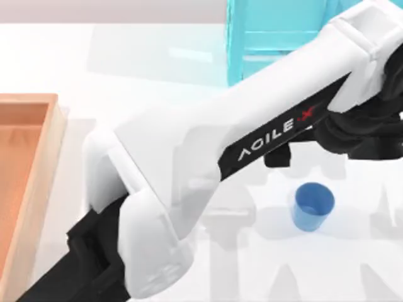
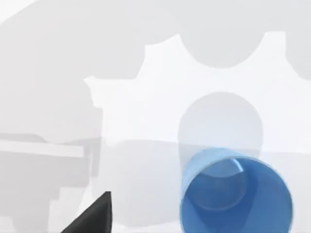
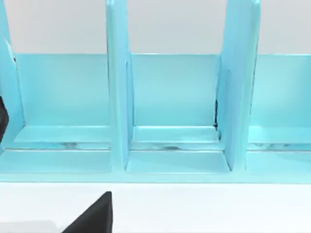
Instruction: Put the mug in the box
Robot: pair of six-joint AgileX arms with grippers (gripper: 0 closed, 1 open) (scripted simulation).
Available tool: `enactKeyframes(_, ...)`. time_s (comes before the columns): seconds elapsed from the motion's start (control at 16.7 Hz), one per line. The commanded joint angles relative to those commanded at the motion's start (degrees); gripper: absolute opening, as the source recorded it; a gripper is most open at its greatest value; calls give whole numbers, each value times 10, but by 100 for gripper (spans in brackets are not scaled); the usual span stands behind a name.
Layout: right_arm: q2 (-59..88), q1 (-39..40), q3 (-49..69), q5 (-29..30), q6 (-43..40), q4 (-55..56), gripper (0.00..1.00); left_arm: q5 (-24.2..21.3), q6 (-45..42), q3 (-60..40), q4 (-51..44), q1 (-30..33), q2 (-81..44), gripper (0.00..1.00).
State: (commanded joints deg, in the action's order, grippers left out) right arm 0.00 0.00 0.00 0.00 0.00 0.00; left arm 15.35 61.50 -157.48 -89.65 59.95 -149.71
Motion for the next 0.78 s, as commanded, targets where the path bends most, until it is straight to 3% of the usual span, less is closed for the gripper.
enactKeyframes(0.3,0,0,0,0,0,0,100,-5,10,-77,-33,54,-45,100)
enactKeyframes(0.78,0,0,0,0,0,0,100,-5,10,-80,-34,55,-47,100)
